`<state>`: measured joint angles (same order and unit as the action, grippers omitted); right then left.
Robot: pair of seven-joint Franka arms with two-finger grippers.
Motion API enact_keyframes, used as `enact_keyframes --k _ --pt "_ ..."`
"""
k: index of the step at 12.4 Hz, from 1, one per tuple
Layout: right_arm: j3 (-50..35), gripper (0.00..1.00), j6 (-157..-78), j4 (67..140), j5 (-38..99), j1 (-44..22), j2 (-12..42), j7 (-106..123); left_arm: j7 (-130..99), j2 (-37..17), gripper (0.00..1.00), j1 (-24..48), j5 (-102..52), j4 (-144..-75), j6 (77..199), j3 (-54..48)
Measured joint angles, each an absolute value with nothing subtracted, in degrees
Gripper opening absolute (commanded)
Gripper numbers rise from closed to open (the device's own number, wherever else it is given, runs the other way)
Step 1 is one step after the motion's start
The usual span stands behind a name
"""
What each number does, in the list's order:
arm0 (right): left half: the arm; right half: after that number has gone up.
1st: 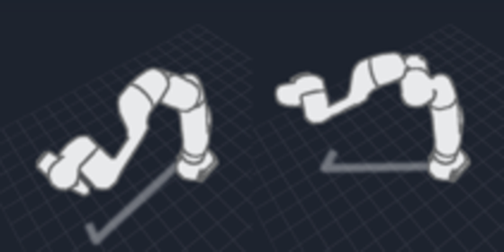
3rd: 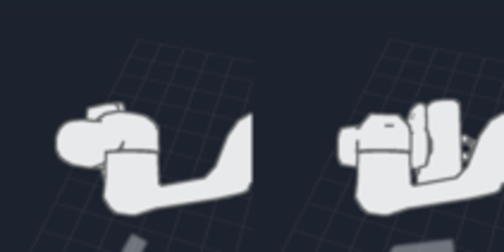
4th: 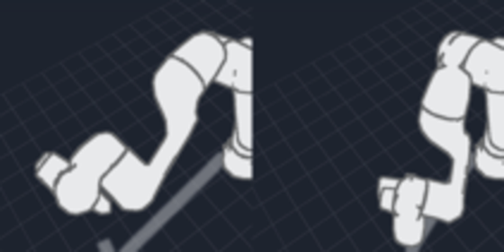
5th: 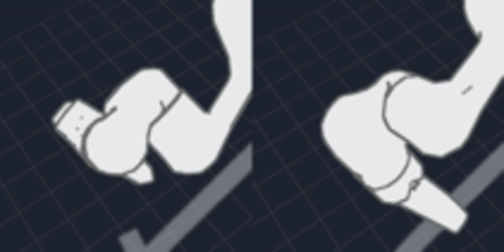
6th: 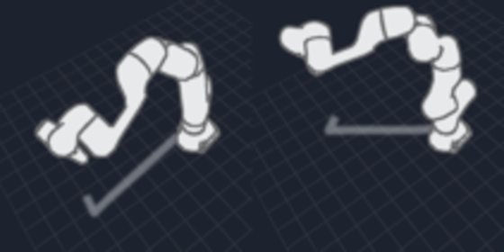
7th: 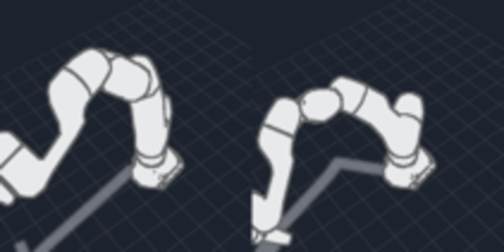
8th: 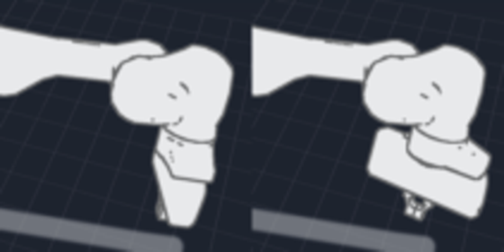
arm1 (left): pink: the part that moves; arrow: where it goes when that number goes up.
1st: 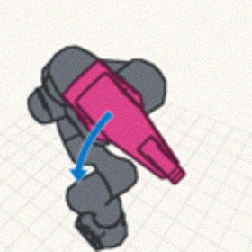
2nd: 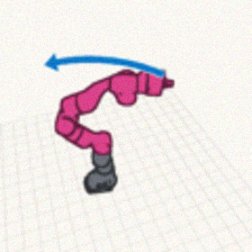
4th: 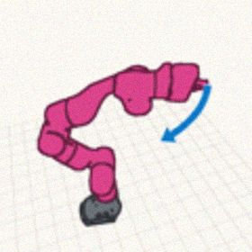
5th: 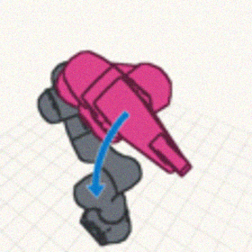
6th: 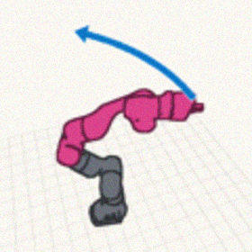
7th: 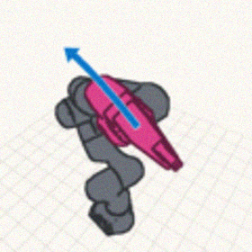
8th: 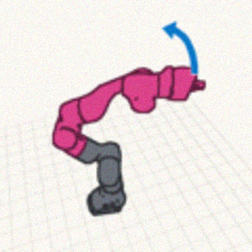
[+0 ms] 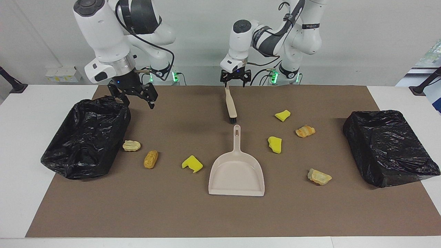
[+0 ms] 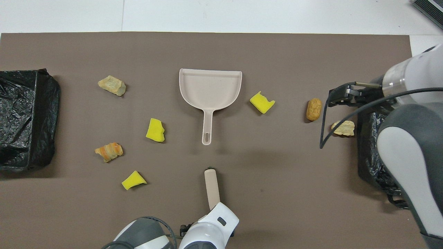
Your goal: Sweep and dump trash in bin
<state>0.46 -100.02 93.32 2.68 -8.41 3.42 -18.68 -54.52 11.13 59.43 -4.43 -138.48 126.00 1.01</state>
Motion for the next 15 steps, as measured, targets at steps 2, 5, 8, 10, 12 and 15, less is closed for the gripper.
enact_keyframes --k 2,5,8,10,12,15 --pt "0.4 1.0 -103.7 94.3 2.7 -11.3 5.2 -22.5 -56.1 9.3 1.0 62.0 -4.4 -139.4 128.9 1.0" --pt "0.4 1.0 -109.0 95.9 2.7 -15.5 7.7 -28.9 -56.2 7.1 0.69 62.9 -5.7 -140.1 131.2 1.0" --pt "0.4 1.0 -114.9 96.6 2.7 -20.3 10.9 -36.0 -56.2 6.2 0.15 62.9 -5.9 -140.1 131.7 1.2" --pt "0.4 1.0 -116.9 96.9 2.6 -21.6 12.2 -38.1 -56.2 6.2 0.0 62.8 -5.9 -140.1 131.6 1.7" --pt "0.4 1.0 -118.7 97.0 2.6 -23.0 12.9 -40.8 -55.5 6.2 0.0 62.0 -5.9 -139.7 130.5 2.3" --pt "0.4 1.0 -121.5 97.3 0.3 -26.2 14.1 -46.1 -51.2 6.4 0.0 57.3 -4.9 -136.8 124.9 3.1"
